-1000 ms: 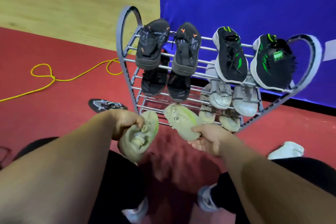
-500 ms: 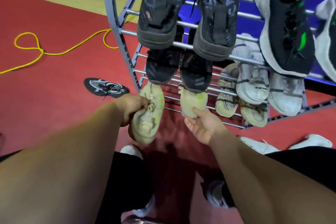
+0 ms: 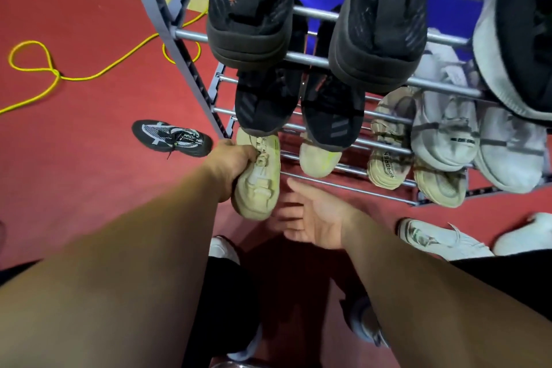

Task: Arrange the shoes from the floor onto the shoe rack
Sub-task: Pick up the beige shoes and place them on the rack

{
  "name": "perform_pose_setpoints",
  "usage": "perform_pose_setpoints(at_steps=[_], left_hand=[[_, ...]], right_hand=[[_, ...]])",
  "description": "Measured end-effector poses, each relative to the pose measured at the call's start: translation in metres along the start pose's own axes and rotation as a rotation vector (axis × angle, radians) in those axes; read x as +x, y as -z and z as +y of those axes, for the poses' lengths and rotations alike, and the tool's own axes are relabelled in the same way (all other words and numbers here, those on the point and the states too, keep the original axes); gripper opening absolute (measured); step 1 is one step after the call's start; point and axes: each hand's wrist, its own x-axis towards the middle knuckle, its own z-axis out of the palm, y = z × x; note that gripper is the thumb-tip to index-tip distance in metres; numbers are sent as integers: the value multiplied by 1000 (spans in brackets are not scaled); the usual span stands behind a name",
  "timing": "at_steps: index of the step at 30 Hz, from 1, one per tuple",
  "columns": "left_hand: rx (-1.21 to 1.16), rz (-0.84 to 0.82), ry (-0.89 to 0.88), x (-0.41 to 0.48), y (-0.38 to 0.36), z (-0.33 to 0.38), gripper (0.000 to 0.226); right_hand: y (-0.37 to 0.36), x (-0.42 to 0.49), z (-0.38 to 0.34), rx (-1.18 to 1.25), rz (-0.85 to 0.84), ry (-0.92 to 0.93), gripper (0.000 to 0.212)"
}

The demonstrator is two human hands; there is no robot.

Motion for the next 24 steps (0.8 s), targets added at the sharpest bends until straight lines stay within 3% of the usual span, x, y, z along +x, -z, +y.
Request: perform_pose_setpoints(at_steps=[2,5,7,10,15,18,22,24], left_hand=[[-30,5,-11,5,-3,-5,33],[-101,-15,-47,10,-7,-7,22],[-146,-44,-68,13,-7,-7,25],[-173,-70,-73,18,-8,-5,37],[-71,-29,42,14,-9,-9,53],[-117,18,113,16,-4,-12,65],[-176,78,106,21,-6,-13,45],[-186,65,98,23,-9,-15,41]], right_hand=[[-9,1,2,-30,-68,47,61],[-15,11,-3,34,-22,205,52],[-19,18,-10,-2,41,270,50],[-29,27,-20,-105,188,373,26],[-45,40,-47,-126,377,549,28],[-55,47,-57,-136,417,585,29],[-62,57,-46,-158,419,497,35],[-61,55,-39,-134,413,475,27]])
